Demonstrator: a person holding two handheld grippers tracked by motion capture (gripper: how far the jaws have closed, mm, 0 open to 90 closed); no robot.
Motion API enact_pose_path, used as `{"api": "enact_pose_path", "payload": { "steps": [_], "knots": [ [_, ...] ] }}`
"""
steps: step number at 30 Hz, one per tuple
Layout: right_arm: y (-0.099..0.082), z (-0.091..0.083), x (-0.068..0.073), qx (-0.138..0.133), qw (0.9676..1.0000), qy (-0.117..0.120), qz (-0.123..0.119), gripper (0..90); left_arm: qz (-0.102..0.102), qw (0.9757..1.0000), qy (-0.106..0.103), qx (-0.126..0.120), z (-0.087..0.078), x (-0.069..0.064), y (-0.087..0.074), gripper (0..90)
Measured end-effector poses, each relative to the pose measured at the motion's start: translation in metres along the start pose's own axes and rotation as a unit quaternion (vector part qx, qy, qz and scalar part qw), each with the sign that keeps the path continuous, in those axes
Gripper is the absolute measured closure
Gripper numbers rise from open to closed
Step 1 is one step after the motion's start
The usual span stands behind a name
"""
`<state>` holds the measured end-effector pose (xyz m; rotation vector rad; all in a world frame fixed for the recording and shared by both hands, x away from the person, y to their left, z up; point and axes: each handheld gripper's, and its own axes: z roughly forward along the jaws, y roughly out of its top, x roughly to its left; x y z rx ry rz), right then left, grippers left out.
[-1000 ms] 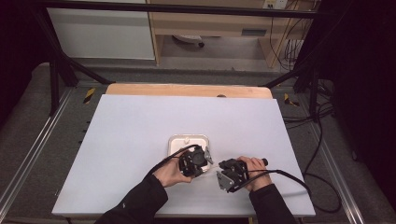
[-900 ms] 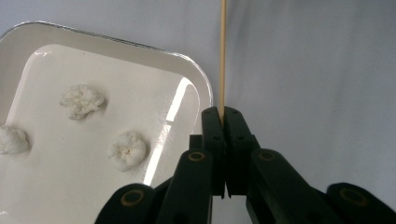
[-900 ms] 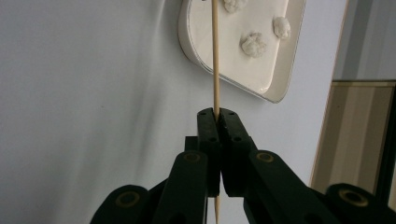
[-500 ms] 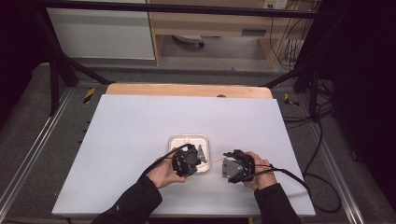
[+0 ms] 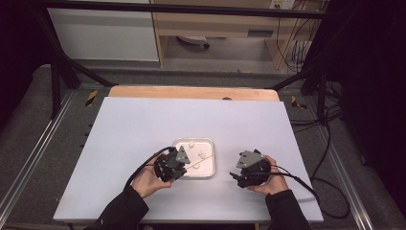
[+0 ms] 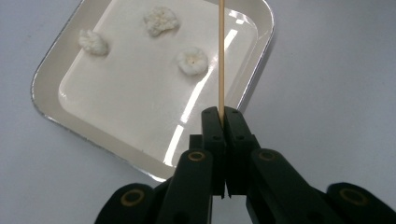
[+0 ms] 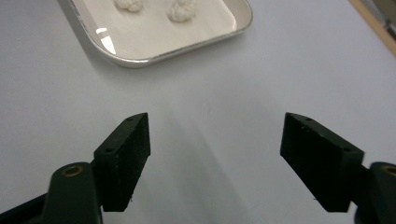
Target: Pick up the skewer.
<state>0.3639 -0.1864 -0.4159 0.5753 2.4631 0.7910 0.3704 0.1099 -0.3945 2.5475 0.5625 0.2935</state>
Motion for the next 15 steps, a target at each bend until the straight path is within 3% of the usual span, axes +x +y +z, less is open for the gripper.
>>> {"api": "enact_pose_path", "payload": {
  "steps": [7, 13, 15],
  "knots": [
    [0.0, 0.006, 0.0, 0.028, 0.9981, 0.012, 0.054, 10.7, -0.037, 0.9984, 0.017, -0.04, -0.01, 0.003, -0.026, 88.7],
    [0.002, 0.008, -0.002, 0.024, 0.9945, 0.032, 0.097, 4.3, -0.066, 0.9947, 0.025, -0.075, -0.019, 0.007, -0.045, 88.6],
    [0.003, 0.009, -0.002, 0.02, 0.9942, 0.034, 0.1, 3.6, -0.075, 0.9931, 0.028, -0.085, -0.021, 0.008, -0.05, 88.6]
  ]
}}
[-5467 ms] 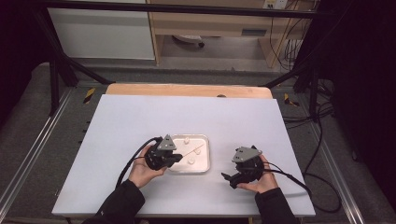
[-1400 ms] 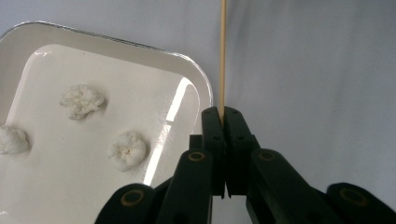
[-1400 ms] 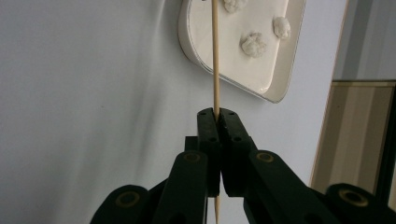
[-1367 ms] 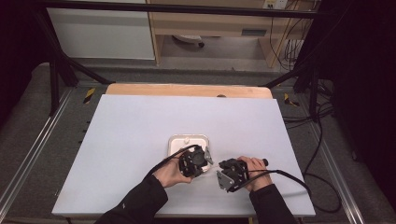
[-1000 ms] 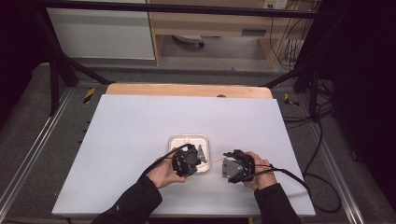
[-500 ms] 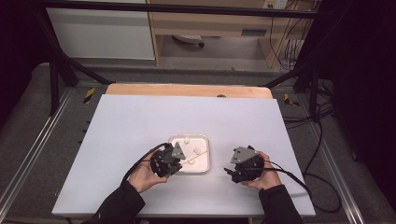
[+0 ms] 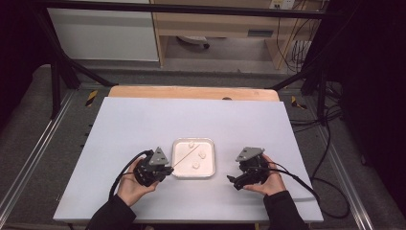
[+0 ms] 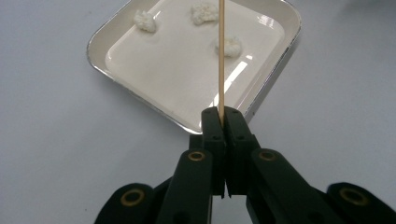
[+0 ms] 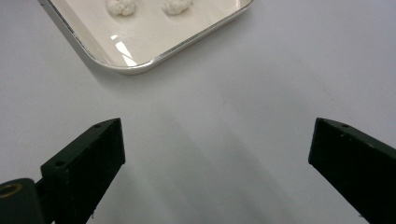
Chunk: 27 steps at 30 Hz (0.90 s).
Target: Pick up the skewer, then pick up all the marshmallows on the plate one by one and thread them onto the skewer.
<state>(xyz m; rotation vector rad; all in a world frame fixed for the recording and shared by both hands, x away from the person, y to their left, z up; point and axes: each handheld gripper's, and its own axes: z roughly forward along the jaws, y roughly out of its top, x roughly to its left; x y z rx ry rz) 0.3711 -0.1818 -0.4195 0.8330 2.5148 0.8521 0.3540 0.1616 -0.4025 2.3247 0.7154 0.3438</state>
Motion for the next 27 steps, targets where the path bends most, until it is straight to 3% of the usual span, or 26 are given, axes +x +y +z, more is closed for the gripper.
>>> {"api": "enact_pose_path", "payload": {
  "steps": [9, 17, 27],
  "knots": [
    [0.005, -0.001, 0.0, -0.035, 0.9988, 0.008, 0.033, 1.7, -0.033, 0.9988, 0.011, -0.033, -0.007, 0.004, -0.021, 88.6],
    [0.013, 0.003, 0.001, -0.07, 0.9954, 0.017, 0.064, 1.2, -0.06, 0.9965, 0.012, -0.057, -0.007, 0.006, -0.034, 88.6],
    [0.036, 0.011, 0.007, -0.091, 0.9925, 0.024, 0.078, 1.6, -0.068, 0.995, 0.019, -0.071, -0.012, 0.006, -0.047, 88.5]
  ]
}}
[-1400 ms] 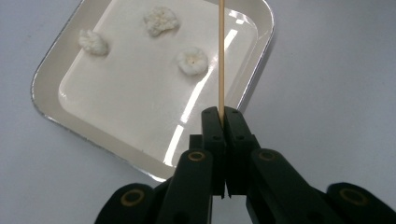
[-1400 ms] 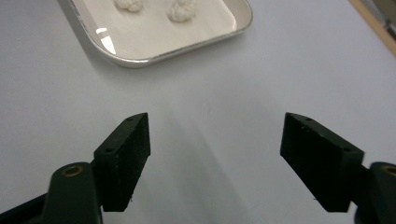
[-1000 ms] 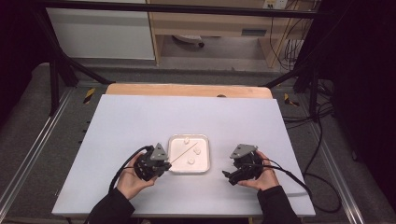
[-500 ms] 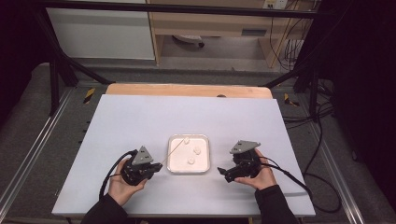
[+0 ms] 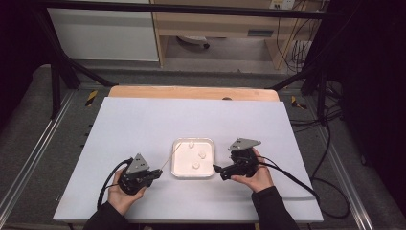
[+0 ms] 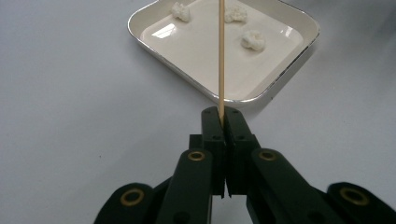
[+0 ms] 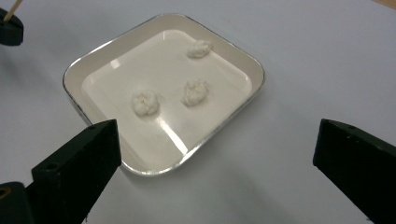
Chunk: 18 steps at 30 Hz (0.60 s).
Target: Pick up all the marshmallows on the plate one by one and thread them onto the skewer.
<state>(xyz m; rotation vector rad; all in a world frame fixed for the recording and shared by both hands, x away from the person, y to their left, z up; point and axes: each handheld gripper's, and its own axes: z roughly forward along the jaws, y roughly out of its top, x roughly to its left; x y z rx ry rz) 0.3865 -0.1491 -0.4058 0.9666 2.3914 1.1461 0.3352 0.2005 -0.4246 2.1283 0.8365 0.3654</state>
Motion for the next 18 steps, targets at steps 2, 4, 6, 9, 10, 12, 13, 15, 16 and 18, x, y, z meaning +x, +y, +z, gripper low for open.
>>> {"api": "enact_pose_path", "payload": {
  "steps": [2, 4, 6, 9, 10, 12, 13, 15, 16, 18],
  "knots": [
    [0.005, 0.004, 0.002, -0.006, 1.0, 0.004, 0.005, 1.6, -0.003, 1.0, 0.0, -0.002, -0.001, 0.001, -0.002, 88.5],
    [0.01, 0.009, 0.004, -0.012, 0.9998, 0.008, 0.013, 1.8, -0.004, 1.0, 0.001, -0.003, -0.002, 0.001, -0.004, 88.5],
    [0.013, 0.014, 0.005, -0.016, 0.9997, 0.009, 0.017, 2.5, -0.008, 1.0, 0.001, -0.004, -0.003, 0.001, -0.005, 88.5],
    [0.016, 0.024, 0.006, -0.018, 0.9996, 0.01, 0.021, 4.2, -0.007, 1.0, 0.001, -0.002, -0.002, 0.001, -0.007, 88.5],
    [0.017, 0.027, 0.006, -0.016, 0.9997, 0.009, 0.019, 5.9, -0.006, 1.0, 0.001, -0.001, -0.002, 0.001, -0.007, 88.5],
    [0.02, 0.033, 0.006, -0.014, 0.9996, 0.011, 0.021, 9.4, -0.004, 1.0, 0.002, 0.001, -0.001, 0.0, -0.007, 88.5],
    [0.021, 0.036, 0.006, -0.016, 0.9995, 0.014, 0.023, 11.9, -0.005, 1.0, 0.002, 0.001, -0.001, 0.0, -0.007, 88.5],
    [0.022, 0.043, 0.004, -0.022, 0.9989, 0.019, 0.037, 16.3, -0.005, 1.0, -0.001, -0.001, -0.001, 0.0, -0.007, 88.5],
    [0.023, 0.046, 0.003, -0.02, 0.9987, 0.022, 0.042, 18.3, -0.005, 1.0, 0.0, -0.001, -0.001, 0.0, -0.007, 88.5],
    [0.024, 0.052, 0.001, -0.01, 0.999, 0.019, 0.038, 20.4, -0.007, 1.0, -0.001, 0.0, -0.001, 0.001, -0.007, 88.5]
  ]
}}
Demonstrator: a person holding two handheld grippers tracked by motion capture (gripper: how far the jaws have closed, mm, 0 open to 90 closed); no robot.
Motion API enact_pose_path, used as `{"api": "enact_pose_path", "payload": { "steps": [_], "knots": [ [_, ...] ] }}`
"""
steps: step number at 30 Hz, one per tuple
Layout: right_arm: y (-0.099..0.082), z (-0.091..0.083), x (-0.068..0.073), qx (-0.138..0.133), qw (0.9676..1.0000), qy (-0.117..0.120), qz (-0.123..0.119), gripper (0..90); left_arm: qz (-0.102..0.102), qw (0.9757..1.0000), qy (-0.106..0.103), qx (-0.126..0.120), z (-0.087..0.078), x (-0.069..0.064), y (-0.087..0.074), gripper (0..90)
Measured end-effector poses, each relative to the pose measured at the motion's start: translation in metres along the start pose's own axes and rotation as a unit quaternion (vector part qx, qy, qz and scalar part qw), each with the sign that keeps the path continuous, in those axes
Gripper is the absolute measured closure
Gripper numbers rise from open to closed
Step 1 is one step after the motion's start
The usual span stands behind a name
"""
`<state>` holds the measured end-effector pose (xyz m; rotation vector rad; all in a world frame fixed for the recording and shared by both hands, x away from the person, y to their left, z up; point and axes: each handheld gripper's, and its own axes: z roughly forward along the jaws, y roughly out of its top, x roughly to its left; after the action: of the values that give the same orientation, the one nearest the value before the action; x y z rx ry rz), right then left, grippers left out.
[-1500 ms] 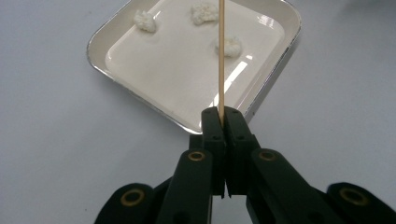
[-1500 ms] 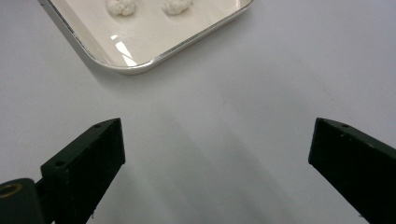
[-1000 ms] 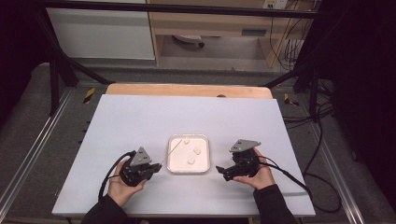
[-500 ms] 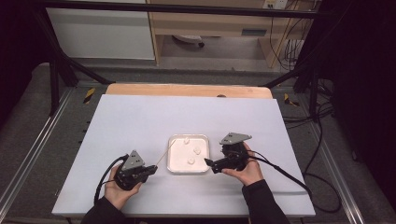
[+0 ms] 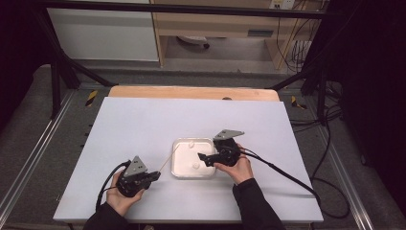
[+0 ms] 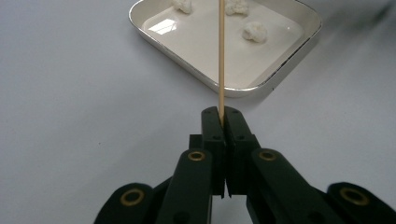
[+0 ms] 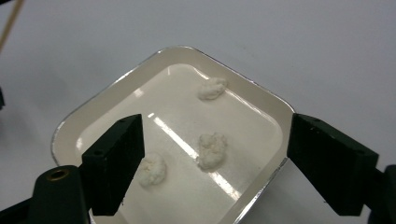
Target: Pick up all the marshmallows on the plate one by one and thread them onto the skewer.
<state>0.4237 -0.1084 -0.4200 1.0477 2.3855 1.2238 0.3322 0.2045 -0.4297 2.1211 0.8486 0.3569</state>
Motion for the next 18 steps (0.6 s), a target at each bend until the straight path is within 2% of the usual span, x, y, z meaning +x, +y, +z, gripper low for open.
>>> {"api": "enact_pose_path", "payload": {
  "steps": [10, 13, 18],
  "knots": [
    [-0.002, 0.026, -0.004, 0.025, 0.9996, 0.012, -0.006, 37.4, -0.001, 1.0, -0.002, -0.001, 0.0, -0.001, 0.0, 88.5],
    [-0.005, 0.03, -0.004, 0.04, 0.9991, 0.003, -0.012, 44.2, -0.002, 1.0, -0.003, -0.002, 0.0, 0.0, 0.0, 88.5],
    [-0.008, 0.033, -0.003, 0.044, 0.9988, 0.006, -0.018, 53.3, -0.001, 1.0, -0.004, 0.0, 0.001, -0.001, 0.0, 88.5]
  ]
}}
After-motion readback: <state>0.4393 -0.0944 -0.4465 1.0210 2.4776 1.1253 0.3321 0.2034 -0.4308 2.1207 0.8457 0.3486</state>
